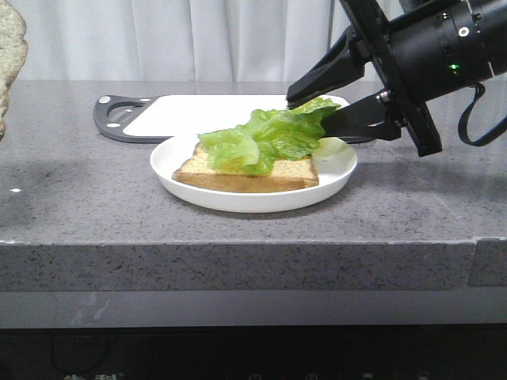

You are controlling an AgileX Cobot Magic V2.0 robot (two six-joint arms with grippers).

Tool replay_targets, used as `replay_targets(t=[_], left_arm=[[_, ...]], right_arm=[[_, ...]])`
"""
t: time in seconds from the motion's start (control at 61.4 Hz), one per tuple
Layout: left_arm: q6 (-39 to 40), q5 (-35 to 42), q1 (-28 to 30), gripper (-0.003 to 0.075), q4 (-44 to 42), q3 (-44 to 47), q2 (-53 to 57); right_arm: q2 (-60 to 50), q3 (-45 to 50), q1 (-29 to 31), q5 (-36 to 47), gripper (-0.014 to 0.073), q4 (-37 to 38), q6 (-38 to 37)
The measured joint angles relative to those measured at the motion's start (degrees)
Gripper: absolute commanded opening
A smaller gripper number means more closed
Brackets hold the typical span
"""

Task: Left arm grabs bread, right arm adds lettuce
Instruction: 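Lower the lettuce onto the bread and open the right gripper, then bring the held bread slice over the lettuce with the left gripper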

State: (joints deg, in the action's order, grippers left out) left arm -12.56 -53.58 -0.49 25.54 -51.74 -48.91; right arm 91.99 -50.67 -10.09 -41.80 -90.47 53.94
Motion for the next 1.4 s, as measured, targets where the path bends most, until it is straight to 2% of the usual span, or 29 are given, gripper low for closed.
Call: replay_targets(t=[0.114,0.228,0.521,0.652,0.798,0.978,1.206,1.401], left_arm=[[-0.76,0.00,0.00,-0.0020,2.21,0.00,0.00],[-4.59,-0.26,0.00,-0.0020,7.59,0.00,-0.11],[-22.08,-3.64,0.00,-0.0020,33.08,0.00,-6.00],[-29.27,-4.02,-2.13,-0.0020,42.09,0.00,-11.22],[-33.90,-3.57,-7.00,-0.0020,47.53,-1.49,-18.81],[-35.22,-3.33,-12.24,-0.0020,50.66,-5.57,-29.29],[-35.57,-2.65,-13.59,-0.0020,53.68,-9.31,-40.30],[-35.57,-2.20,-13.59,-0.0020,54.39,-10.01,-45.45]], right_arm=[[-1.15,-1.18,0.00,0.11,0.0400,5.75,-0.34],[-3.72,-3.08,0.00,0.49,0.0400,13.54,-3.89],[-13.40,-8.03,0.00,-1.52,0.0398,46.81,-23.92],[-18.63,-8.40,0.00,-3.91,0.0398,55.15,-27.80],[-22.92,-8.40,0.00,-4.97,0.0398,57.04,-28.59],[-24.15,-8.40,0.00,-5.06,0.0398,57.24,-28.67],[-24.15,-8.40,0.00,-5.06,0.0398,57.41,-28.67],[-24.15,-8.40,0.00,-5.06,0.0398,57.62,-28.72]])
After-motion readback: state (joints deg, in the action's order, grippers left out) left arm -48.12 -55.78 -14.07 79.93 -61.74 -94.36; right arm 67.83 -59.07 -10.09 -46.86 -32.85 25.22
